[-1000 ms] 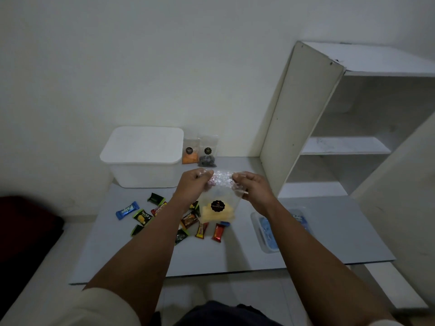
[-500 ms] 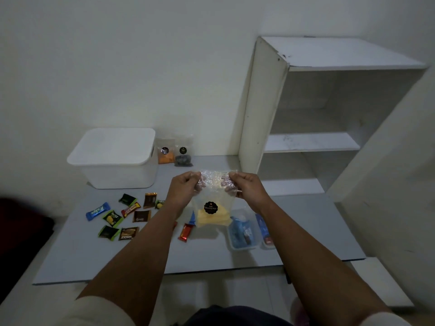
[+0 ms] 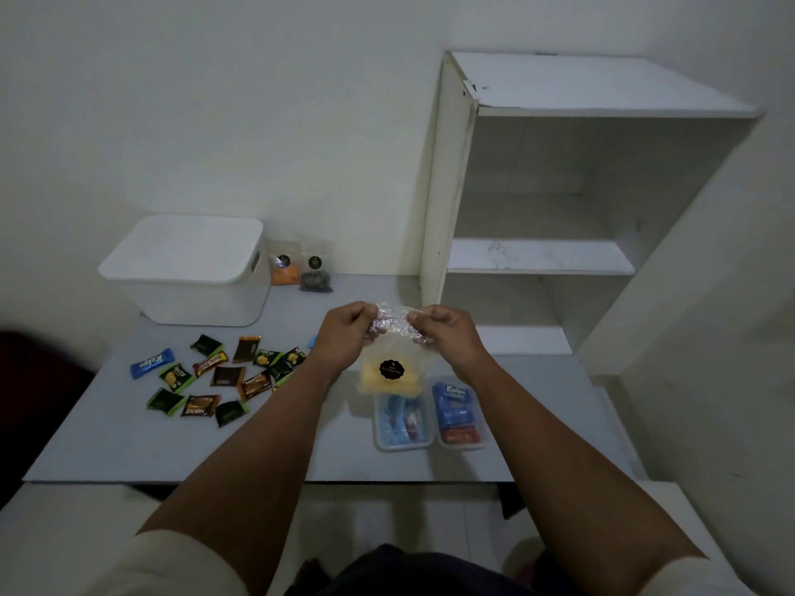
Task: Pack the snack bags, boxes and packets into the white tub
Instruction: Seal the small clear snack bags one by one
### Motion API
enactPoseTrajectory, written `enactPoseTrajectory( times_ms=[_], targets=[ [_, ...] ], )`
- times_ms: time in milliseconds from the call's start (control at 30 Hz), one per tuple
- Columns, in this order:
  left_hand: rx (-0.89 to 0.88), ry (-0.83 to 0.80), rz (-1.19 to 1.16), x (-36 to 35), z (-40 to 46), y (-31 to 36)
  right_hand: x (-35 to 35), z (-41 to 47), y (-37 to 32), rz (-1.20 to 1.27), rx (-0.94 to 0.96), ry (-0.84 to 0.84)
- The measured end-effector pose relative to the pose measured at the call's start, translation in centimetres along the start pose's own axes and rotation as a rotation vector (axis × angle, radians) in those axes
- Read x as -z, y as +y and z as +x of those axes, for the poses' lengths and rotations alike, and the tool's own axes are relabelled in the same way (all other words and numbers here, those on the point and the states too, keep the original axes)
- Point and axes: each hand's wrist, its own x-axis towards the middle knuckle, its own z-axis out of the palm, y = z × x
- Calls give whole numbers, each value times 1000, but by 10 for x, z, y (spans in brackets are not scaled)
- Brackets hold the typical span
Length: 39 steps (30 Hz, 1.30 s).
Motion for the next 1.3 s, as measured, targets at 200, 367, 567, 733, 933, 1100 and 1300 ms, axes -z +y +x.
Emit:
enactPoseTrajectory(
  times_ms=[200,367,567,733,933,1100,1300],
  targets=[
    [35,67,-5,8,13,-7,7,10,8,93,-76,-23],
    [81,101,-12,10,34,-19,2,33,14,61,-59,-27],
    [153,94,-18,25,79,-29,-6,75,11,16,-94,-121],
    [118,328,161,31,127,-31,-25,115,14,19,-26,-8],
    [340,72,-64,24,171,-28,-59,149,26,-49,97,42],
    [407,32,-219,28,203,-36,-75,169,32,-99,135,7],
    [316,-154,-47,42,229,-49,-81,197,34,-101,-80,-10]
  ],
)
